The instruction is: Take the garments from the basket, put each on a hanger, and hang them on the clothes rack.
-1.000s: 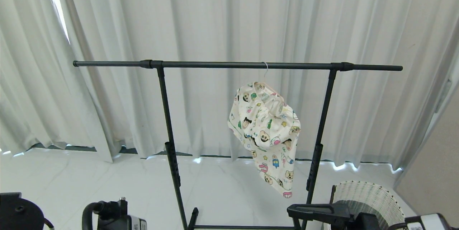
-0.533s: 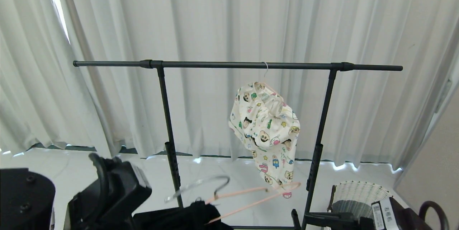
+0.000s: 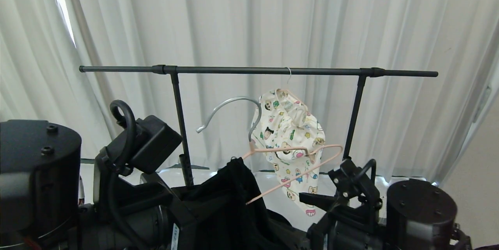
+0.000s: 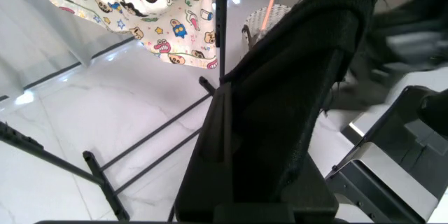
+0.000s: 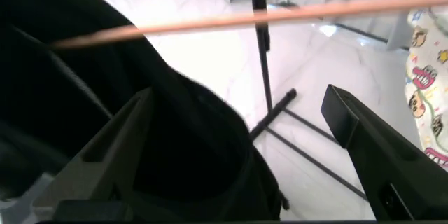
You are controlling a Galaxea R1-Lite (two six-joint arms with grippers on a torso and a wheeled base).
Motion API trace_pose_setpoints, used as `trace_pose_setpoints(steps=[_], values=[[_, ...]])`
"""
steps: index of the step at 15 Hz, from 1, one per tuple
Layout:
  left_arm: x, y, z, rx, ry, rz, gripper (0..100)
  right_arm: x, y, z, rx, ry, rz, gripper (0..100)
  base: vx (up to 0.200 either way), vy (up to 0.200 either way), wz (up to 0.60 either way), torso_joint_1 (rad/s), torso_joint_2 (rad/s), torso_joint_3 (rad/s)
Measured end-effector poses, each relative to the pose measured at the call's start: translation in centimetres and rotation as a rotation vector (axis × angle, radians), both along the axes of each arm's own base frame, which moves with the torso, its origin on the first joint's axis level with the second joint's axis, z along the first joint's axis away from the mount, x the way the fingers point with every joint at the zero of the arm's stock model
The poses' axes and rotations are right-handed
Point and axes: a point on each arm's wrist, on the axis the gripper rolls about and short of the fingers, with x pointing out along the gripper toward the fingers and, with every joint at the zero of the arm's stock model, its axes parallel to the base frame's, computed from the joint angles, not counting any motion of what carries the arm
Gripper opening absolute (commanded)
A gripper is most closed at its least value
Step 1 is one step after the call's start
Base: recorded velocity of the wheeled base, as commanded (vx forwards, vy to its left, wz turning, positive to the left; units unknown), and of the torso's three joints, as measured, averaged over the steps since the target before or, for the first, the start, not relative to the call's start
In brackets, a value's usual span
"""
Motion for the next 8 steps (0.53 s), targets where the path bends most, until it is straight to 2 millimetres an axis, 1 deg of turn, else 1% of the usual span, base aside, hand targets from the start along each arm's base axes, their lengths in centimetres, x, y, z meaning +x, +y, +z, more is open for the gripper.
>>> trace_pose_setpoints(steps=[2,4,6,8], values=[[0.0,-0.1,0.0,0.0,0.0,-0.001,0,0.7,1.2,-0.8,-0.014,0.015,-0.027,100,0.0,0.0,0.0,0.0,0.0,0.0],[0.0,-0.1,0.1,-0.001,-0.001,0.0,0,0.8,1.7,-1.7,-0.044,0.017,-0.047,100,0.0,0.0,0.0,0.0,0.0,0.0],[0.0,0.0,0.1,-0.003,-0.004,0.001,0,0.9,1.6,-2.7,-0.102,0.004,-0.063,100,0.0,0.0,0.0,0.0,0.0,0.0],[0.0,0.0,0.2,-0.007,-0.007,0.002,0,1.2,0.9,-3.7,-0.177,-0.02,-0.07,100,0.0,0.0,0.0,0.0,0.0,0.0]])
